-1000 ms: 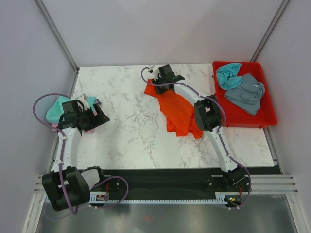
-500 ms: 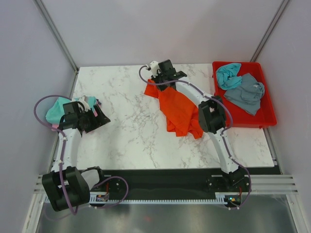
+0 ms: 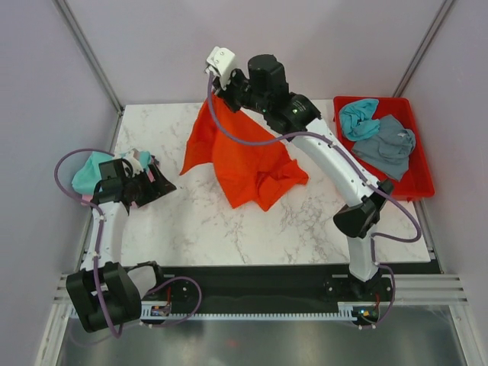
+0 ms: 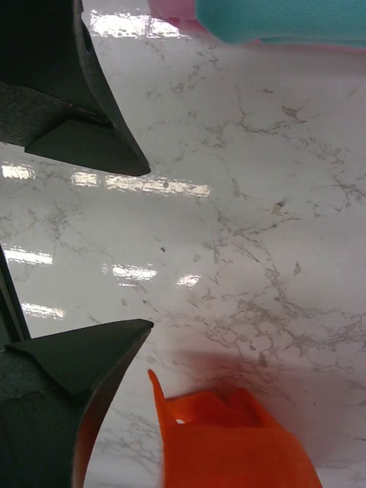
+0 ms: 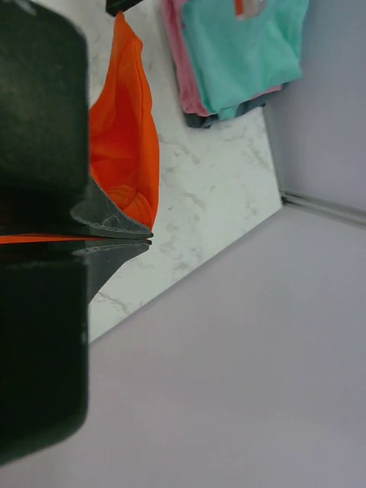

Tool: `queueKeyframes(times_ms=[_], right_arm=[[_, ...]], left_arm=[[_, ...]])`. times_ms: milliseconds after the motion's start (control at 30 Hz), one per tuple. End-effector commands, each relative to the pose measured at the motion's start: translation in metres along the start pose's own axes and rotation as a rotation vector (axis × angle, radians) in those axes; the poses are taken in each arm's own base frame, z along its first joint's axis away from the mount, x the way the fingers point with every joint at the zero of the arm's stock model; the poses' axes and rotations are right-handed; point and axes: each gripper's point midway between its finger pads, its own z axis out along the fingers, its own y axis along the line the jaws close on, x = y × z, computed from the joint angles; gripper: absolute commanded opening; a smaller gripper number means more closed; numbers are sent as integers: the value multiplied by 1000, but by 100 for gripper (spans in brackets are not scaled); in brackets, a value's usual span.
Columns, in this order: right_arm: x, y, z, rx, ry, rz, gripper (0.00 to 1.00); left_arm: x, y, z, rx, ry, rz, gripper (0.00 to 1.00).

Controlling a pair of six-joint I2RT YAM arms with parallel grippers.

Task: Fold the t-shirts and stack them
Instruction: Flatten the tshirt out

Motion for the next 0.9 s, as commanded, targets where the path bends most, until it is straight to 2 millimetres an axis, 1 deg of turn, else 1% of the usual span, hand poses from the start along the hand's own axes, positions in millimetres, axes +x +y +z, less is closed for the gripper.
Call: queueKeyframes(times_ms=[0, 33, 67, 100, 133, 167, 233, 267, 300, 333, 367, 400, 433, 467, 500, 567, 600, 667, 700, 733, 767, 800, 833, 867], right_arm=[[-99, -22, -47, 83, -243, 14, 0], [-112, -28, -55, 109, -281, 32, 0], [-130, -38, -65, 162, -342, 52, 0], [-140, -45, -73, 192, -373, 58, 0], [-156, -52, -89, 222, -419, 58, 0], [-169, -59, -99, 255, -466, 46, 0], [-179, -75, -119, 337, -493, 33, 0], [-179, -84, -124, 375, -492, 25, 0], [-169, -103, -129, 438, -471, 18, 0], [-164, -117, -137, 480, -460, 20, 0], [-153, -130, -139, 513, -436, 27, 0], [-125, -154, -141, 569, -371, 43, 0], [-104, -165, -139, 590, -323, 51, 0], [-56, -179, -129, 616, -210, 58, 0], [-35, -184, -131, 638, -156, 62, 0], [17, -188, -128, 649, -39, 81, 0], [71, -184, -122, 633, 75, 103, 0], [126, -168, -115, 588, 190, 139, 0], [177, -150, -111, 544, 294, 165, 0], [201, -138, -109, 513, 343, 183, 0], [229, -119, -108, 458, 414, 207, 0], [265, -98, -107, 410, 496, 236, 0], [280, -88, -107, 387, 531, 256, 0], [290, -79, -107, 378, 550, 292, 0]], left_arm=[[-7, -16, -4, 73, -42, -12, 83], [-5, -15, -4, 72, -40, -16, 83], [-6, -16, -4, 77, -44, -18, 83], [-5, -17, -4, 79, -42, -20, 83], [-4, -18, -4, 81, -40, -20, 83], [-5, -17, -4, 81, -41, -22, 83], [-6, -17, -4, 80, -44, -24, 83], [-6, -17, -3, 81, -42, -26, 83], [-6, -17, -3, 80, -42, -29, 83], [-6, -17, -3, 79, -41, -30, 83], [-7, -17, -3, 80, -42, -29, 83], [-6, -17, -3, 79, -38, -30, 83], [-6, -16, -2, 77, -35, -35, 83], [-5, -16, -2, 75, -32, -35, 83], [-5, -16, -1, 74, -28, -37, 83], [-4, -13, 1, 69, -19, -49, 83], [-3, -14, 3, 72, -13, -56, 83], [-1, -13, 10, 83, 20, -77, 83], [-6, -15, 11, 87, 22, -79, 83], [-8, -15, 15, 89, 36, -83, 83], [-8, -12, 22, 87, 64, -99, 84], [-20, -16, 23, 91, 61, -93, 84], [-26, -17, 26, 92, 63, -91, 84], [-30, -18, 29, 91, 74, -96, 85]])
